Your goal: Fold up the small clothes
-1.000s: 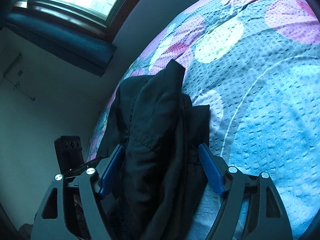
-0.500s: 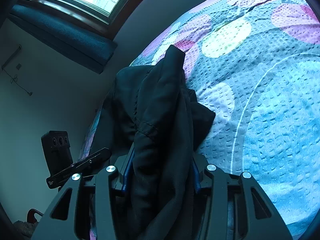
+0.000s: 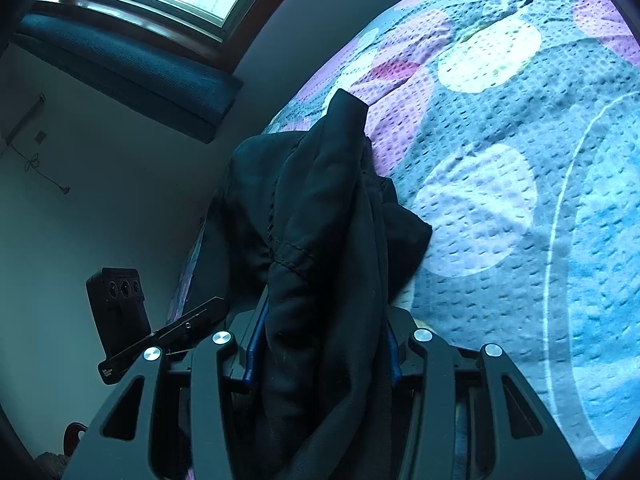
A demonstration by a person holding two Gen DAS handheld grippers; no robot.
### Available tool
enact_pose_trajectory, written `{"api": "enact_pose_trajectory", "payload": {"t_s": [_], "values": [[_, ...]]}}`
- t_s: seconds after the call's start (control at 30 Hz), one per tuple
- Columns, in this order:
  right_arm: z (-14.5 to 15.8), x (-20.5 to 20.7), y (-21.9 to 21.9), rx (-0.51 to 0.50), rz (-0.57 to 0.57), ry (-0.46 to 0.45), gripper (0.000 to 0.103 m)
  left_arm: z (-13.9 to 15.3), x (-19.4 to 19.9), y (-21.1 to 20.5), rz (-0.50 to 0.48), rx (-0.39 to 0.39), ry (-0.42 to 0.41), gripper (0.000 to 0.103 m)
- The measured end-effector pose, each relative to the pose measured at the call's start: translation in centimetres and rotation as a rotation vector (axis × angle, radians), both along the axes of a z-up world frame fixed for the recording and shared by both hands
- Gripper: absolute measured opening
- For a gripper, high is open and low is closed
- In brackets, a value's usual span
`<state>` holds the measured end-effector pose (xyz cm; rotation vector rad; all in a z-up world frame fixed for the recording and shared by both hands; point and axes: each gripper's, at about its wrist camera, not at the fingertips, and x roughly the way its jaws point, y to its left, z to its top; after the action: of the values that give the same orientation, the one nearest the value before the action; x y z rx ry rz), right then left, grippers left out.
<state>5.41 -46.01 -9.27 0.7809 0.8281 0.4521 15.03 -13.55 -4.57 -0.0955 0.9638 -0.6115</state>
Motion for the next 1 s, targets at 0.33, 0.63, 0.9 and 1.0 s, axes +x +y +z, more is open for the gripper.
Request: {"api": "enact_pose_trajectory", "payload": {"t_s": [0.33, 0.63, 0.9, 1.0], "values": [[-0.1, 2.9, 5.0, 0.032, 0.059, 0.005, 0.046, 0.3, 0.2, 5.8, 0.075, 0.010, -0.006, 0.065], [-0.2, 5.1, 9.2, 0.058, 0.105, 0.012, 0.046, 0.3, 0.5, 10.1, 0.112, 0.001, -0.003, 0.065], [0.0, 4.7, 9.4, 0.060, 0.090, 0.006, 0.052, -0.1, 0.4, 10.8, 0.101, -0.054, 0.001, 0.073], [0.4, 3.7, 8.7, 0.035, 0.060, 0.005, 0.060, 0.1, -0.3, 11.5, 0.104, -0.074, 0.006, 0.078]]}}
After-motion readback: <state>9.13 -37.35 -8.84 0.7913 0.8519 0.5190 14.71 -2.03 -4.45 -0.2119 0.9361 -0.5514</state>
